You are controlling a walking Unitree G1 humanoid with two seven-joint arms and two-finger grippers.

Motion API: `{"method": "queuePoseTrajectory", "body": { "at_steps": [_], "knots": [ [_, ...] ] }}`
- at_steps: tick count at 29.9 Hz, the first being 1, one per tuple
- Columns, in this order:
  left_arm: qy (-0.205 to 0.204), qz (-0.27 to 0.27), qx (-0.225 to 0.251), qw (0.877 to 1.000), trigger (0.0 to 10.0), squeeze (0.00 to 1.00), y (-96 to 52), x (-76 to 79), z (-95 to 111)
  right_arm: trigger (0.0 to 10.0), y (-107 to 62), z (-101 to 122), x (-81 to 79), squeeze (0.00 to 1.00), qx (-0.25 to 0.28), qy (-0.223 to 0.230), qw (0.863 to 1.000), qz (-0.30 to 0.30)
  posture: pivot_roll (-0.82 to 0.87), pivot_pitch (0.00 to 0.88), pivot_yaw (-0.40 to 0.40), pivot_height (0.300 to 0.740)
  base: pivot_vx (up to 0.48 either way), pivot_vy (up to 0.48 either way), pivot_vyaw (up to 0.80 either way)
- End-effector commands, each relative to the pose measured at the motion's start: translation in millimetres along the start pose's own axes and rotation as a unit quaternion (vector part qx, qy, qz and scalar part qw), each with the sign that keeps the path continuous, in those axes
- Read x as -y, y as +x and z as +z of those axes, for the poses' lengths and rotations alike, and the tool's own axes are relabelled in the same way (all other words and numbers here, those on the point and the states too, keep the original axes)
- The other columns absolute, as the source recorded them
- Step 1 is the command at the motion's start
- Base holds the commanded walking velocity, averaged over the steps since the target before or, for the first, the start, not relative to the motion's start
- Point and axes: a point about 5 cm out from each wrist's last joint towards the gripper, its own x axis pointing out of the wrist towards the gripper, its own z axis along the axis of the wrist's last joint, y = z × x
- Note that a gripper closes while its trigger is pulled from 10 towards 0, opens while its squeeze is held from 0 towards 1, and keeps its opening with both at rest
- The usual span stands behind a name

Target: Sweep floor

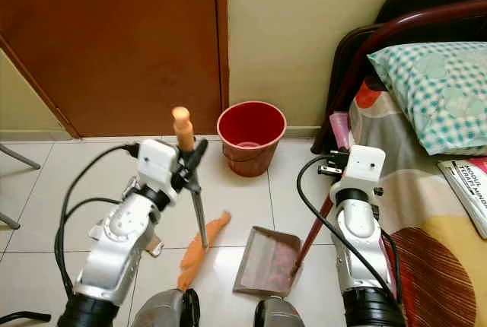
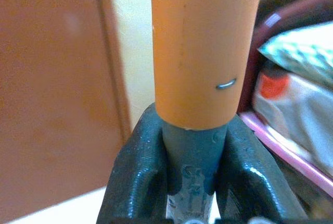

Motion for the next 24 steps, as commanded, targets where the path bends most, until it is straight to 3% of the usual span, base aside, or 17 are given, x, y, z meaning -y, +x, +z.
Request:
{"method": "queuePoseTrajectory", "body": {
  "at_steps": [1, 9, 18, 24],
  "knots": [
    [0.026, 0.020, 0.066, 0.997, 10.0, 0.00, 3.9, -10.2, 28, 10.0, 1.7, 1, -1.4, 0.00, 0.006, -0.004, 1.000, 0.001, 0.02, 0.086, -0.014, 0.740, 0.000, 0.000, 0.00],
    [0.067, 0.061, 0.092, 0.992, 10.0, 0.00, 7.6, -30.9, 42, 10.0, 5.3, 1, -6.0, 0.00, 0.012, -0.008, 1.000, 0.007, 0.03, 0.089, -0.015, 0.740, 0.000, 0.000, 0.00],
    [0.121, 0.114, 0.097, 0.981, 10.0, 0.00, -1.3, -52.9, 48, 10.0, 7.6, 0, -8.4, 0.00, 0.014, -0.010, 1.000, 0.012, 0.03, 0.092, -0.017, 0.740, 0.000, 0.000, 0.00],
    [0.141, 0.119, 0.092, 0.979, 10.0, 0.00, -9.0, -55.5, 47, 10.0, 10.9, 2, -11.2, 0.00, 0.015, -0.006, 1.000, 0.015, 0.03, 0.094, -0.019, 0.740, 0.000, 0.000, 0.00]
  ]
}}
